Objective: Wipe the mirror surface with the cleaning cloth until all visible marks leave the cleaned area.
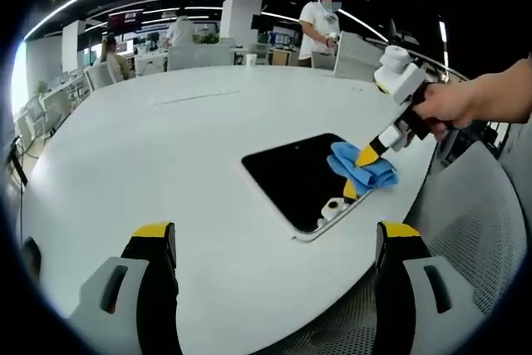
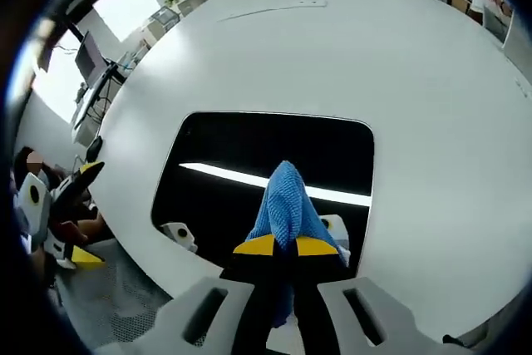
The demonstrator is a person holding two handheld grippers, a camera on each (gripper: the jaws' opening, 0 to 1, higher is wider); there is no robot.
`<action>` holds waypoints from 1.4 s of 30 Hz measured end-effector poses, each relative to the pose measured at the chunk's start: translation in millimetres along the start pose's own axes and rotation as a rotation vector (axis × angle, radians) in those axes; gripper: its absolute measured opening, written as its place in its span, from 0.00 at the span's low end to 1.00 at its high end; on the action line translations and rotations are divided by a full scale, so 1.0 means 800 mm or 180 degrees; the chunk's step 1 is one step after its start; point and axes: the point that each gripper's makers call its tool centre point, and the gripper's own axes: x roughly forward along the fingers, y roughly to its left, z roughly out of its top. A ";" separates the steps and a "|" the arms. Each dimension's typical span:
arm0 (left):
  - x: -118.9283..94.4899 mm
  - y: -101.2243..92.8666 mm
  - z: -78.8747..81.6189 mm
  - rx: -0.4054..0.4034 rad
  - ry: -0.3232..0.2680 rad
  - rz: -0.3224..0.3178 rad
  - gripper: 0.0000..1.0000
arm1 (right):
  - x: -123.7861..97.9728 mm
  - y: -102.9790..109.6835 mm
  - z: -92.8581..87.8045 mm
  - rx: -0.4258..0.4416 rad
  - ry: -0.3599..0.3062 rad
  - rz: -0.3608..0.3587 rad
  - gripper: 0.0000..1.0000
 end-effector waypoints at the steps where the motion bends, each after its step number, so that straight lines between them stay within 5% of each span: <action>1: 0.000 0.001 0.000 0.0000 -0.0009 0.0004 0.99 | -0.001 0.001 -0.003 -0.0015 0.0007 0.0000 0.01; 42: 0.001 0.003 -0.001 -0.0016 0.0000 0.0017 0.99 | -0.015 0.013 -0.042 -0.0009 -0.0074 0.0079 0.00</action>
